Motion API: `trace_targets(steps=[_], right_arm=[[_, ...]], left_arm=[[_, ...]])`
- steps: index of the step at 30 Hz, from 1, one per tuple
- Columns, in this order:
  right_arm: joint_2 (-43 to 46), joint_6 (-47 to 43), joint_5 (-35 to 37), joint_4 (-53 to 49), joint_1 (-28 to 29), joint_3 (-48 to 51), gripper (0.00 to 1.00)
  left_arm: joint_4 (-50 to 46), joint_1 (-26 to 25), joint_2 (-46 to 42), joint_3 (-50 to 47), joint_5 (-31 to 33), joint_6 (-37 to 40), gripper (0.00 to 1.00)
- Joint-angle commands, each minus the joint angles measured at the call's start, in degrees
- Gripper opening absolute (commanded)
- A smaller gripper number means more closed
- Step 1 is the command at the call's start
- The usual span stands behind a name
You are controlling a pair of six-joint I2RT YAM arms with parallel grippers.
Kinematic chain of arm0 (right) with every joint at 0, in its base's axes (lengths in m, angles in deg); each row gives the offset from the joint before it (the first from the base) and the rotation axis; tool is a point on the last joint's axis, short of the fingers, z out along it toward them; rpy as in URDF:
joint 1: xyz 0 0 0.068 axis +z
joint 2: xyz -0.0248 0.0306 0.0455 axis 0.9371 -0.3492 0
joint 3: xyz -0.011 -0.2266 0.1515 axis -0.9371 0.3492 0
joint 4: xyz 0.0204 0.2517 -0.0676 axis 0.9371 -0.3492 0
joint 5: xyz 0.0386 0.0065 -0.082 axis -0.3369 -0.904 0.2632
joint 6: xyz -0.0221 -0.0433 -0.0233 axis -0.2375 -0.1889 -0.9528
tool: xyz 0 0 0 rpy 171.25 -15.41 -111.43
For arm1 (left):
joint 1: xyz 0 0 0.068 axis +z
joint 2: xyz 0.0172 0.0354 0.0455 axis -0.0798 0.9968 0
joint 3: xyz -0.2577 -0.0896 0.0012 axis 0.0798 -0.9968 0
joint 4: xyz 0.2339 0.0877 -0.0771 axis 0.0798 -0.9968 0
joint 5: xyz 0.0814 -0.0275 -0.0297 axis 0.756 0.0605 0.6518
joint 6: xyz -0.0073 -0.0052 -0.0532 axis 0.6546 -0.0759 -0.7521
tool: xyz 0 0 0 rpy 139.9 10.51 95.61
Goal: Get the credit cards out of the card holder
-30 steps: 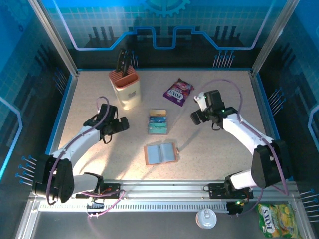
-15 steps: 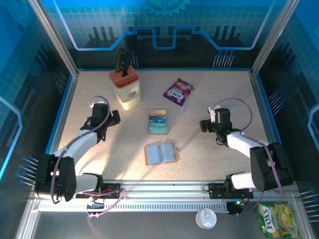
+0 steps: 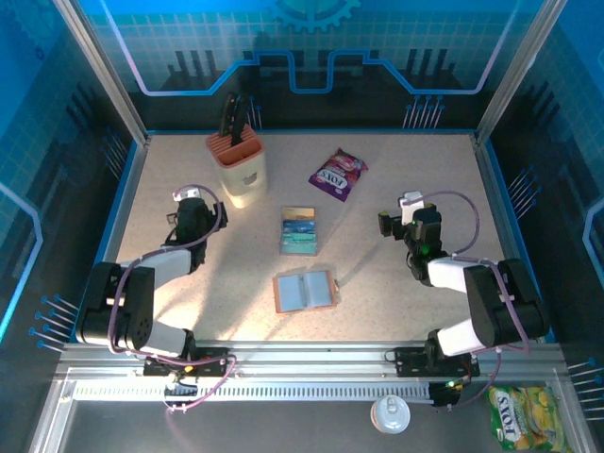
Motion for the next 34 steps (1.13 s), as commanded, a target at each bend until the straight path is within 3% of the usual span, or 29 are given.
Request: trace_targets(steps=[1,4,10,12,14,34], right_arm=[[-1.44,0.1,-1.64,8.63,-1.41,1.67,1.0],[-3.55,1.73,-3.55,11.24,-3.27,2.44,1.0],[-3.94,2.25,-8.87,12.24,-5.15,2.82,1.0],[-3.99,2.27,-8.75,9.85,-5.11,1.6,1.0],[-4.09,2.41,-8.15,8.74,-5.1,0.81,1.0],[-4.26,1.38,-10.47,8.03,-4.95,0.37,1.0]], left_arm=[[6.66,1.04,0.79,-1.09,-1.62,2.68,0.99],[17.68,1.64,2.82,-5.4,-4.41,3.89,0.99],[21.84,1.67,4.07,-7.18,-10.39,5.97,0.99],[31.15,1.59,7.48,-9.89,-12.5,7.74,0.99],[25.68,1.33,5.85,-8.72,-12.07,7.1,0.99],[27.53,1.14,6.29,-9.08,-11.8,7.44,0.99]])
